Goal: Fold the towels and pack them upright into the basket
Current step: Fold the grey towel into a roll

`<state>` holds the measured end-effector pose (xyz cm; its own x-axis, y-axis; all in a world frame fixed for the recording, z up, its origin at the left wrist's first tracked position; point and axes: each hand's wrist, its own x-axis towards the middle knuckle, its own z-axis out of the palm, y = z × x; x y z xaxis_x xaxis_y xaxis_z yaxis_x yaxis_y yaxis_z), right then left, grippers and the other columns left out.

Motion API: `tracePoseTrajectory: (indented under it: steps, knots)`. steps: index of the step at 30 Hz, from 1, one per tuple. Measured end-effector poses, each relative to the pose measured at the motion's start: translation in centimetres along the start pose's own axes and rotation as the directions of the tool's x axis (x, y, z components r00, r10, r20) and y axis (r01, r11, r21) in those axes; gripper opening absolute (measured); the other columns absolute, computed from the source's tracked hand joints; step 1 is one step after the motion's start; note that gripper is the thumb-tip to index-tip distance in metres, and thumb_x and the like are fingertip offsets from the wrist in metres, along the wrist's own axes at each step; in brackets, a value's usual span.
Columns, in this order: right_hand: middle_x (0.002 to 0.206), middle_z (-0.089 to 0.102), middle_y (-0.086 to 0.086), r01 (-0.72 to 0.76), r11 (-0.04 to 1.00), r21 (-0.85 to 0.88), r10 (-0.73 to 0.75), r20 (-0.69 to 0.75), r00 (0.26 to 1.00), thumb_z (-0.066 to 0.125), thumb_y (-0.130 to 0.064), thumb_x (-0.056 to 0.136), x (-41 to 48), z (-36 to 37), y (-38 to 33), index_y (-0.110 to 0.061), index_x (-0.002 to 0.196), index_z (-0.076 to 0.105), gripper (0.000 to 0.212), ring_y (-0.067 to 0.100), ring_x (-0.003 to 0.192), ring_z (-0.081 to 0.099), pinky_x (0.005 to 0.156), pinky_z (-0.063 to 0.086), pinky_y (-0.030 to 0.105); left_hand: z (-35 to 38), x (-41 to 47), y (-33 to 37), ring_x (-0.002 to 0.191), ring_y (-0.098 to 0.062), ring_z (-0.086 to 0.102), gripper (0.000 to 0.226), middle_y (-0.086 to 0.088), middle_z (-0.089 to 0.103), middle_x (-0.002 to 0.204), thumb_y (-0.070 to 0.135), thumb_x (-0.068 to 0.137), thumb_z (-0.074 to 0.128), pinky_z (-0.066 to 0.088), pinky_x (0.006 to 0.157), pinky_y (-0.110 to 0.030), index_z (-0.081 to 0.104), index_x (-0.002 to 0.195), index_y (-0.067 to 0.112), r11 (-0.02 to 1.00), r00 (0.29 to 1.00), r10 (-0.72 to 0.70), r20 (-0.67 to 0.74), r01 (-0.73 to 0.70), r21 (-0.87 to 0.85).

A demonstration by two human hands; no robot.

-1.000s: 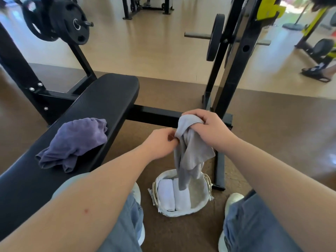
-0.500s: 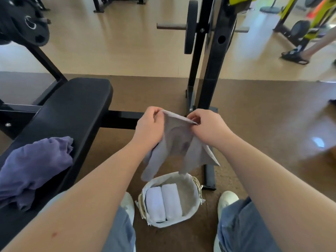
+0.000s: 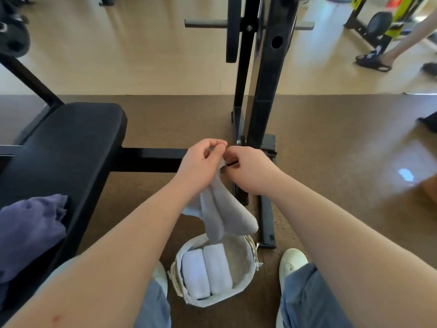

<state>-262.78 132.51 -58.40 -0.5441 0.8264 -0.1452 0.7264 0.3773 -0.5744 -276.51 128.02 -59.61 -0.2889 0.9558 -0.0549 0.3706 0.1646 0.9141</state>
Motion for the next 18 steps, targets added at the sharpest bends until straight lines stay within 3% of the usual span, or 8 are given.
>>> tracePoseTrajectory:
  steps: [2,5,8,11,15,18]
  knots:
    - [0.087,0.065,-0.014,-0.022,1.000,0.001,0.022,-0.056,0.998,0.057,-0.027,0.101,0.6,0.0,0.3,-0.029,0.107,0.069,0.013,0.009,0.082,0.065,0.064,0.046,0.019,-0.2,0.2,-0.3,0.100,-0.004,0.066,0.020,0.010,0.070,0.106,0.033,0.105,0.054,0.054,0.083,-0.022,0.065,0.122,0.032,0.999,1.000,-0.016,0.015,0.017,-0.051]
    - [0.089,0.070,-0.009,-0.058,0.988,0.146,0.074,-0.107,0.992,0.057,-0.029,0.103,1.1,-0.5,0.7,-0.028,0.109,0.072,0.017,0.008,0.081,0.066,0.066,0.050,0.021,-0.6,0.4,-0.7,0.101,-0.011,0.070,0.018,0.006,0.072,0.104,0.033,0.104,0.057,0.059,0.093,-0.040,0.066,0.119,0.035,0.993,0.997,-0.054,0.057,0.060,-0.105]
    - [0.084,0.072,-0.004,-0.067,0.964,0.256,0.092,-0.085,0.992,0.056,-0.029,0.103,1.2,-0.2,0.4,-0.025,0.105,0.071,0.015,0.014,0.076,0.069,0.069,0.059,0.030,-0.9,0.3,-0.7,0.106,-0.015,0.069,0.016,0.003,0.072,0.109,0.031,0.104,0.056,0.058,0.096,-0.047,0.066,0.114,0.038,0.984,0.991,-0.093,0.098,0.106,-0.140]
    - [0.091,0.067,-0.006,-0.046,0.968,0.248,0.077,-0.116,0.990,0.053,-0.027,0.105,1.6,0.3,0.0,-0.024,0.110,0.066,0.015,0.010,0.081,0.064,0.067,0.051,0.025,-1.3,0.4,-0.7,0.107,-0.018,0.067,0.021,0.000,0.071,0.108,0.030,0.103,0.059,0.058,0.091,-0.041,0.062,0.122,0.037,0.983,0.990,-0.089,0.112,0.105,-0.148]
    - [0.095,0.062,-0.004,-0.065,0.959,0.275,0.104,-0.129,0.986,0.041,-0.030,0.110,1.9,0.0,-0.5,-0.023,0.117,0.055,0.017,0.008,0.081,0.060,0.062,0.044,0.023,-1.9,0.3,-1.1,0.102,-0.010,0.066,0.059,0.003,0.068,0.109,0.024,0.090,0.077,0.056,0.083,-0.028,0.048,0.140,0.032,0.998,0.977,-0.064,0.204,0.068,-0.011]
    - [0.091,0.060,-0.005,-0.040,0.958,0.285,0.092,-0.169,0.981,0.037,-0.030,0.111,1.8,-0.2,-0.6,-0.023,0.116,0.051,0.016,0.007,0.079,0.057,0.061,0.040,0.022,-1.7,0.4,-1.8,0.093,-0.008,0.064,0.043,0.008,0.067,0.102,0.020,0.089,0.073,0.053,0.074,-0.024,0.057,0.127,0.032,0.976,0.977,-0.069,0.203,0.024,0.217]
